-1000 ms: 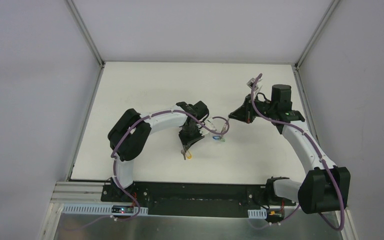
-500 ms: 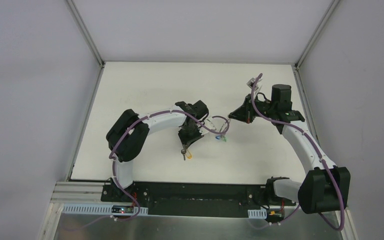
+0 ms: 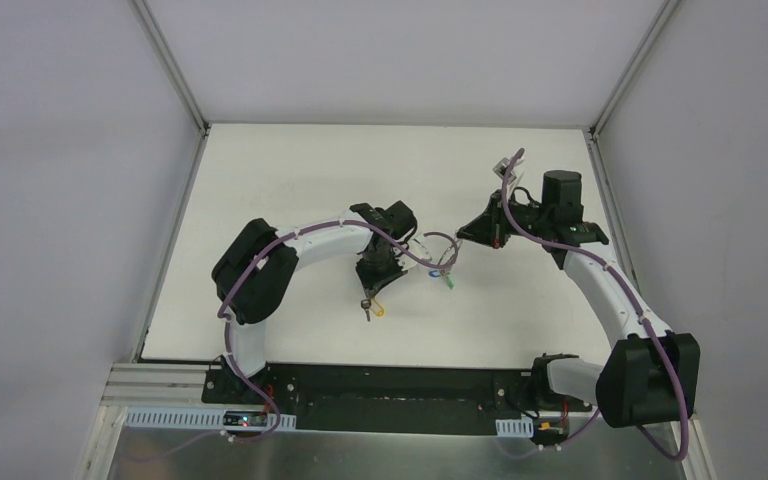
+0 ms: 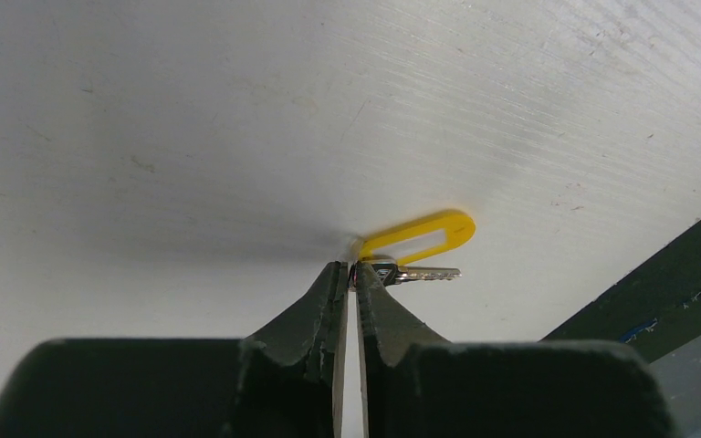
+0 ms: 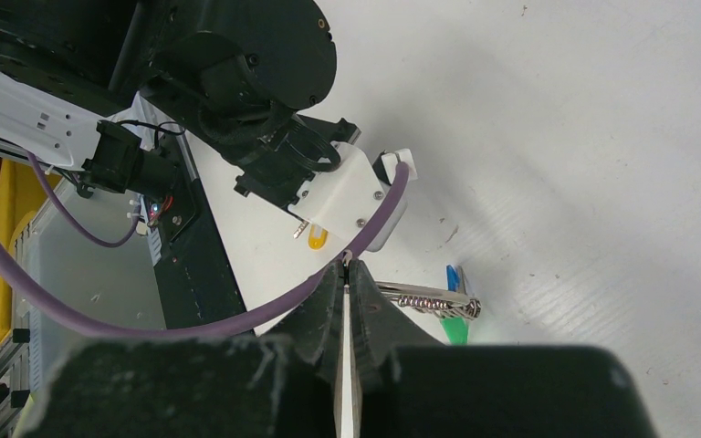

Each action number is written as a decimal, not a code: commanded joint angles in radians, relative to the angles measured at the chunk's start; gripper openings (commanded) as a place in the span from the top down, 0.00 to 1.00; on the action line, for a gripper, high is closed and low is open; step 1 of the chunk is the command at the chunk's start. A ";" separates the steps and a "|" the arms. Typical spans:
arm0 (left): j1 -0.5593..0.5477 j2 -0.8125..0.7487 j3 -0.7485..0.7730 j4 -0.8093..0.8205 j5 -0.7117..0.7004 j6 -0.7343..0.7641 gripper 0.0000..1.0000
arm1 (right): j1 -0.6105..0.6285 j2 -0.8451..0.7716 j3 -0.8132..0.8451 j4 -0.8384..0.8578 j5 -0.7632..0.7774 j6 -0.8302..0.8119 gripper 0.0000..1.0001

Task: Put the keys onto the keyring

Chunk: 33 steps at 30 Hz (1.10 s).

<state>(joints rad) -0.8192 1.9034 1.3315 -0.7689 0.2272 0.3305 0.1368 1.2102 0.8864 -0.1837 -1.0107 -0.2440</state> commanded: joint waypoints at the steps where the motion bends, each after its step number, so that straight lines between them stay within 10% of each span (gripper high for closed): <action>1: -0.009 -0.025 -0.001 -0.032 0.022 0.010 0.90 | -0.006 -0.031 0.005 0.042 -0.040 0.006 1.00; 33: -0.009 0.005 0.014 -0.052 0.046 0.004 0.99 | -0.007 -0.031 0.002 0.043 -0.039 0.008 1.00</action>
<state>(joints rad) -0.8192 1.9110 1.3315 -0.7918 0.2604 0.3294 0.1349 1.2102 0.8860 -0.1764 -1.0107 -0.2432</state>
